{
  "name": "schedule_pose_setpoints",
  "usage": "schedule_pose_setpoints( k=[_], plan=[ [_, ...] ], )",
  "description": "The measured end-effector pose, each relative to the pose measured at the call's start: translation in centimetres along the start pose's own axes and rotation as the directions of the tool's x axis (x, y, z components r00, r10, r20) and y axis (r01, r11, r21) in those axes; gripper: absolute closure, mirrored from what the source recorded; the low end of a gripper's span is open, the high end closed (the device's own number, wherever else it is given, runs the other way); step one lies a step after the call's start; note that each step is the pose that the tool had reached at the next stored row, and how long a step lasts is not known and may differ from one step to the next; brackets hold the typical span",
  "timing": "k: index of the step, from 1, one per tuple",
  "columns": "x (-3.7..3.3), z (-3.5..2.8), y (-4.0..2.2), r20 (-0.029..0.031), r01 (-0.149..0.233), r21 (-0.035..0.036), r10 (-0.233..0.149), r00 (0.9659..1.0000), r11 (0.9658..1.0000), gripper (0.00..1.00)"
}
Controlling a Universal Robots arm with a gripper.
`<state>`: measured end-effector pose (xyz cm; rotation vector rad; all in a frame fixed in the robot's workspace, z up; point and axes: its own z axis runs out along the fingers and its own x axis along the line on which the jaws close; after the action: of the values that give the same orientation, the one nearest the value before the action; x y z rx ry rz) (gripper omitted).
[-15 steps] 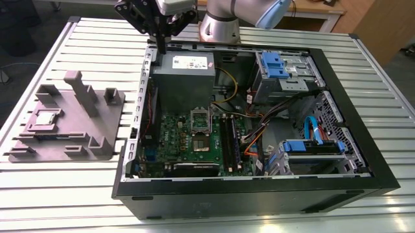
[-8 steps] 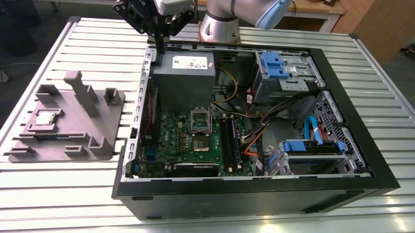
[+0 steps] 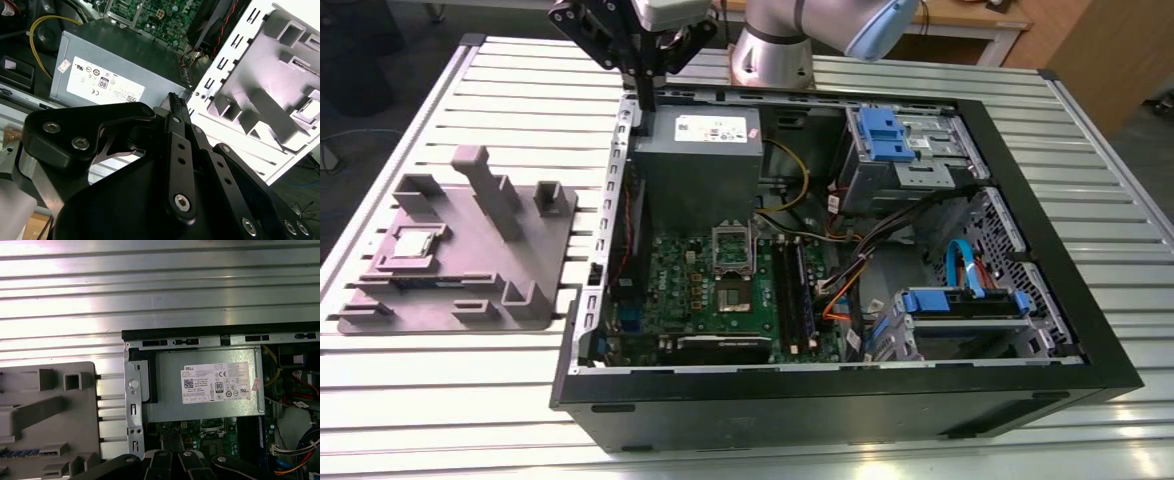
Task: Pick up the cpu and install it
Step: 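Reach for the cpu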
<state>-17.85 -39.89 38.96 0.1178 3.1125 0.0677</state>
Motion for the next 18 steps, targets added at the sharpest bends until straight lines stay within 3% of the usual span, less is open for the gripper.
schedule_pose_setpoints(
  k=[18],
  plan=[
    [0.40,0.06,-0.03,0.0000,0.000,0.0000,0.000,1.0000,1.0000,0.90]
  ],
)
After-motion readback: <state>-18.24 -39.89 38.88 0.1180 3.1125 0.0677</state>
